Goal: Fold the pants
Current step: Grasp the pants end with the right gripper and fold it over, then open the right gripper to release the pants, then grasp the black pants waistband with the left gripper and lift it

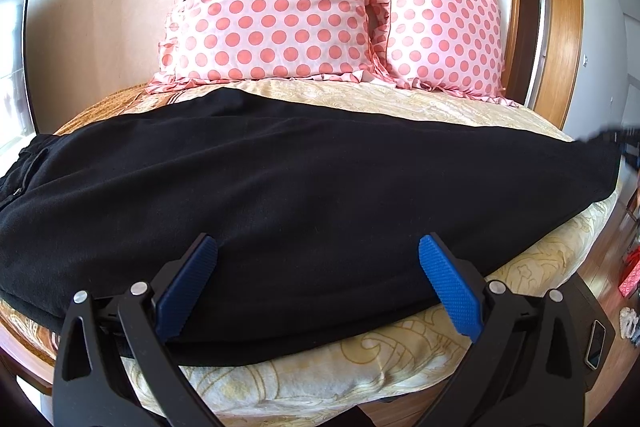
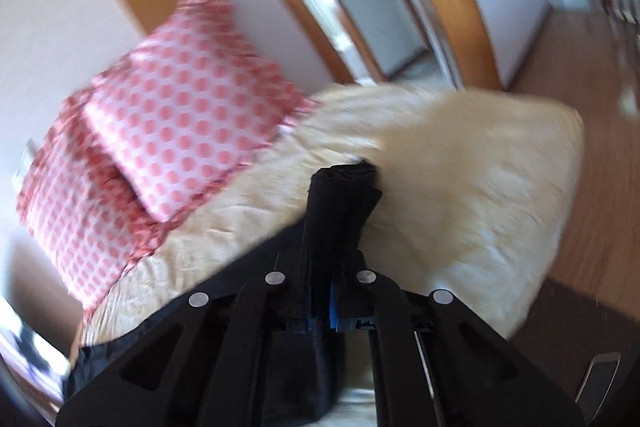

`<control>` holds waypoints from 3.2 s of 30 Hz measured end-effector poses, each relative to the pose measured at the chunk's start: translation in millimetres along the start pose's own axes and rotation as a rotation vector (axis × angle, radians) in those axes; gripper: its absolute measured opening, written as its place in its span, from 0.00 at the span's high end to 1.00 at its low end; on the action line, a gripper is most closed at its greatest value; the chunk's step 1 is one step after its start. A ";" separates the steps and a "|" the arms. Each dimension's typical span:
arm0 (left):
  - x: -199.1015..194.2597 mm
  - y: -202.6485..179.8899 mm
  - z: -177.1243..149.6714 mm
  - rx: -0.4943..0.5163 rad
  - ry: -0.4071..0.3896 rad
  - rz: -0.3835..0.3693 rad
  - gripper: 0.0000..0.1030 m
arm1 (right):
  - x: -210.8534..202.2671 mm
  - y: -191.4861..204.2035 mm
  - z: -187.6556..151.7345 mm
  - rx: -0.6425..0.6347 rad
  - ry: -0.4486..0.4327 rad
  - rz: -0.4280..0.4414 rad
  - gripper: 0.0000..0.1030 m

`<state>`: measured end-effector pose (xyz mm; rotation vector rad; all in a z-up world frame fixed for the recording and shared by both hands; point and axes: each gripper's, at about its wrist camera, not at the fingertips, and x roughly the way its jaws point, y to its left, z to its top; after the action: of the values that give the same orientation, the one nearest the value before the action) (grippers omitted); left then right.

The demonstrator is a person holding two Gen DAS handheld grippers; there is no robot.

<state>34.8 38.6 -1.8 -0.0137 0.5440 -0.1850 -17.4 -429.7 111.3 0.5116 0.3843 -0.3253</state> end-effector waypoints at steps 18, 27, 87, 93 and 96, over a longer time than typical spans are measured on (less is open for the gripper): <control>0.8 4.1 0.4 -0.007 0.005 -0.015 0.02 | 60.8 303.9 -220.2 -0.681 0.538 0.650 0.95; -4.2 10.7 1.3 -0.078 -0.010 -0.049 0.02 | 61.6 323.7 -182.7 -0.509 0.481 0.713 0.95; -111.6 319.0 -26.0 -1.127 -0.106 -0.106 0.02 | 43.4 355.5 -251.2 -0.896 0.423 0.577 0.49; -103.8 329.6 -22.7 -1.220 -0.049 -0.147 0.02 | 43.3 355.4 -251.5 -0.896 0.415 0.574 0.47; -100.5 331.6 -24.3 -1.283 -0.020 -0.180 0.02 | 43.5 355.1 -251.4 -0.895 0.415 0.574 0.47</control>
<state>-5.2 383.4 8.4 -1.3123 0.5648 0.0158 91.6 -13.1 35.7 -0.2144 0.7071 0.5161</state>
